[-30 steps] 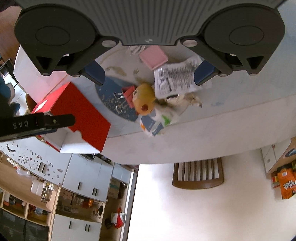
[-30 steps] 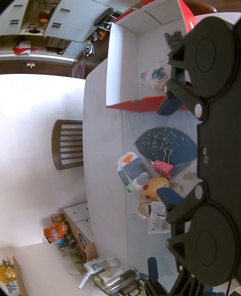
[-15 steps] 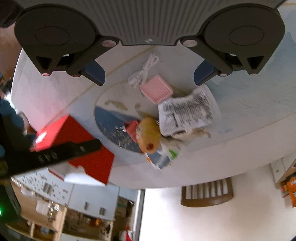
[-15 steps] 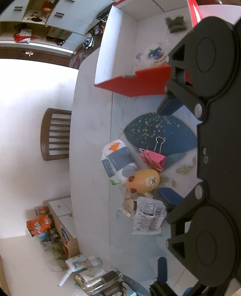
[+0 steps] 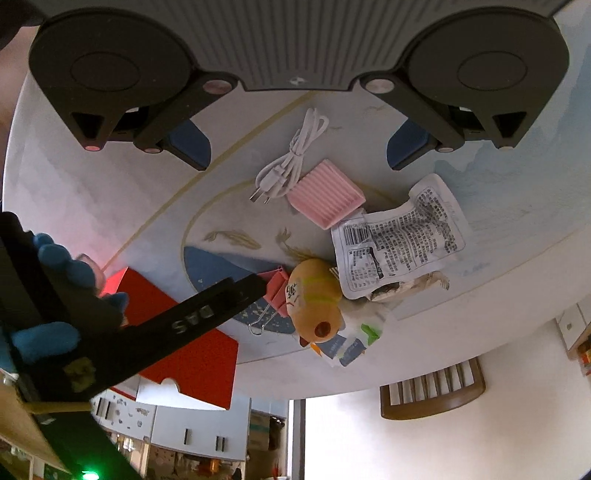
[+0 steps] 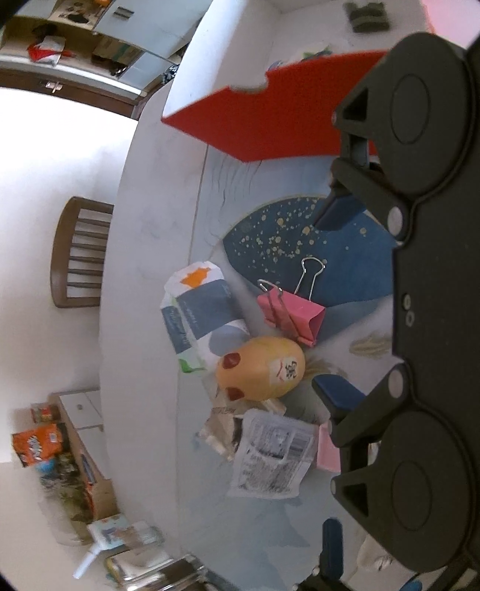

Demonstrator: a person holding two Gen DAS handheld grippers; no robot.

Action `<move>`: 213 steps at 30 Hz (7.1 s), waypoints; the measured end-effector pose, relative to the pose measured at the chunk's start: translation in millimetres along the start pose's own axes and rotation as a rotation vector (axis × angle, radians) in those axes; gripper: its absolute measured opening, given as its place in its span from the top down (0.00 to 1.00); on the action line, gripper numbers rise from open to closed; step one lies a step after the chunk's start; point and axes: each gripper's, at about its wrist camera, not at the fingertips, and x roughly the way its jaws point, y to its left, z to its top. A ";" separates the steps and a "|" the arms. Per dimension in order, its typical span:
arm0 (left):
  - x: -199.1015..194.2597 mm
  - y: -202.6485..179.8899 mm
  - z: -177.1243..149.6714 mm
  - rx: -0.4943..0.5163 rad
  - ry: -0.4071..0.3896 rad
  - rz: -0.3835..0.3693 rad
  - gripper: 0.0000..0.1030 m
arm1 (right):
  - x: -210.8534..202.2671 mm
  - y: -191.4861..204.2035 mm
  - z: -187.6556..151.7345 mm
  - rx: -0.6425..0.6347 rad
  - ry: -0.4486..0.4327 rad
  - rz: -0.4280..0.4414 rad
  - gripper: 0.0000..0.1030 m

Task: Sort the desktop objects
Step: 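Move both tools back to the items on the table, then grasp the white USB cable with the left tool while the right tool grasps the pink binder clip, then carry the cable and binder clip over the red box with both tools, then open both tools to drop the cable and binder clip into the box, then withdraw both tools from the box toward the table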

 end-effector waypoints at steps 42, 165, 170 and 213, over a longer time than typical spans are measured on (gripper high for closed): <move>19.9 -13.8 -0.1 0.039 0.036 -0.017 0.78 | 52.7 4.0 10.5 -0.095 0.028 0.089 0.56; 131.6 -243.9 227.5 0.253 0.215 -0.186 0.90 | -35.0 -292.9 -13.5 0.092 0.032 -0.054 0.69; 139.3 -233.3 231.3 0.195 0.250 -0.239 0.89 | -22.2 -293.2 -15.2 0.096 0.067 -0.047 0.69; 79.5 -221.6 221.1 0.042 0.051 -0.289 0.37 | -60.6 -301.8 -14.0 0.141 0.025 0.045 0.29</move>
